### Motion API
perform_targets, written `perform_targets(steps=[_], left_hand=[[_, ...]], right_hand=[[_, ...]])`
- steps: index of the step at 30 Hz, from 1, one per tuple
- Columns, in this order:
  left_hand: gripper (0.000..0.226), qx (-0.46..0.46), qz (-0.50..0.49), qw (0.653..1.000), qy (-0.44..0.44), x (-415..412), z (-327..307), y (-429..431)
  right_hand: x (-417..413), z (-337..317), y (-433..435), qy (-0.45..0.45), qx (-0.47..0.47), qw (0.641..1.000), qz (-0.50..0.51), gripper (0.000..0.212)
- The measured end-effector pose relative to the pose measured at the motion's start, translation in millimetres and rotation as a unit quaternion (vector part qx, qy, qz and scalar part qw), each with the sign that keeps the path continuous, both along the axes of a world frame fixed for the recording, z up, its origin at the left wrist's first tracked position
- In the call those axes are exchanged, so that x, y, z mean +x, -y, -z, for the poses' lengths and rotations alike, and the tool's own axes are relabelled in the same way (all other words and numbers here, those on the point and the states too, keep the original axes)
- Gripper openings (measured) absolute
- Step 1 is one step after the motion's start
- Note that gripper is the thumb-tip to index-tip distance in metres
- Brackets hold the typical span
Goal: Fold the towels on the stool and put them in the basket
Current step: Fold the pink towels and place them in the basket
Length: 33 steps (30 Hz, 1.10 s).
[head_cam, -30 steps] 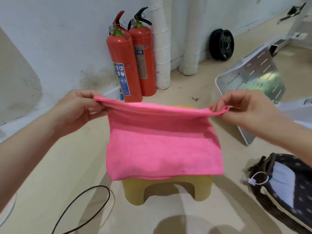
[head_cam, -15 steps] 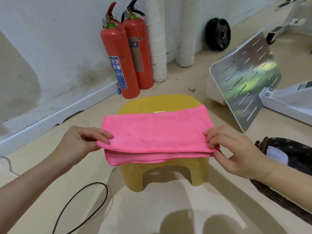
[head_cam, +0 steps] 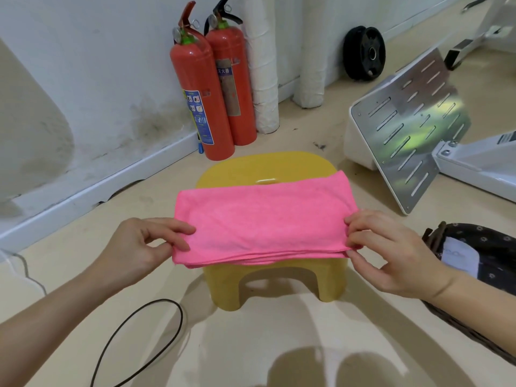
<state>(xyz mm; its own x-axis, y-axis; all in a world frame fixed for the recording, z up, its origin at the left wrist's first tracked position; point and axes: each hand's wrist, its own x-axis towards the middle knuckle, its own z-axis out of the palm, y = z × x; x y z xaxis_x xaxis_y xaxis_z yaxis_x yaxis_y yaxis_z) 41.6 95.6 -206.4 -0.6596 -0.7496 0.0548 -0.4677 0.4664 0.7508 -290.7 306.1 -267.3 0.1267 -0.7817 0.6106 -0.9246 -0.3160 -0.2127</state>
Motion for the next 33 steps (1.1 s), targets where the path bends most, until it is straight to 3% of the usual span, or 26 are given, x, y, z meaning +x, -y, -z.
perform_targets(steps=[5, 8, 9, 11, 13, 14, 18, 23, 26, 28, 30, 32, 33], left_hand=[[0.034, 0.043, 0.007, 0.999, 0.023, -4, -16, 6], [0.045, 0.015, -0.078, 0.997, 0.009, -12, -24, 25], [0.041, 0.01, -0.112, 0.994, 0.002, -19, -25, 32], [0.019, 0.051, -0.155, 0.987, 0.005, -33, -24, 44], [0.033, 0.157, -0.16, 0.974, 0.042, -48, -18, 49], [0.037, 0.202, -0.154, 0.965, 0.062, -54, -13, 50], [0.032, 0.26, -0.171, 0.949, 0.053, -61, -4, 54], [0.023, 0.306, -0.114, 0.943, -0.061, -55, -18, 66], [0.014, 0.271, -0.15, 0.94, -0.143, -64, -25, 79], [0.014, 0.216, -0.188, 0.947, -0.147, -74, -24, 94], [0.027, 0.077, -0.226, 0.969, -0.061, -82, -20, 104], [0.033, -0.082, -0.197, 0.977, 0.019, -91, -18, 102], [0.027, -0.12, -0.144, 0.982, 0.03, -96, -18, 94]], right_hand=[[0, -8, -4, 0.049, -0.001, 0.999, 0.016, 0.015], [2, -28, 10, 0.208, 0.008, 0.966, 0.151, 0.018], [-2, -35, 20, 0.287, 0.043, 0.934, 0.209, 0.022], [-13, -49, 41, 0.459, 0.183, 0.828, 0.265, 0.033], [-24, -59, 57, 0.551, 0.308, 0.733, 0.254, 0.042], [-28, -62, 62, 0.557, 0.341, 0.717, 0.245, 0.042], [-35, -71, 76, 0.531, 0.366, 0.727, 0.235, 0.011], [-41, -87, 94, 0.526, 0.359, 0.742, 0.206, 0.032], [-42, -103, 112, 0.5, 0.29, 0.787, 0.215, 0.03], [-42, -107, 126, 0.462, 0.248, 0.816, 0.243, 0.02], [-41, -104, 135, 0.417, 0.254, 0.831, 0.268, 0.009], [-38, -94, 135, 0.35, 0.296, 0.852, 0.254, 0.02], [-36, -90, 130, 0.299, 0.308, 0.873, 0.231, 0.027]])
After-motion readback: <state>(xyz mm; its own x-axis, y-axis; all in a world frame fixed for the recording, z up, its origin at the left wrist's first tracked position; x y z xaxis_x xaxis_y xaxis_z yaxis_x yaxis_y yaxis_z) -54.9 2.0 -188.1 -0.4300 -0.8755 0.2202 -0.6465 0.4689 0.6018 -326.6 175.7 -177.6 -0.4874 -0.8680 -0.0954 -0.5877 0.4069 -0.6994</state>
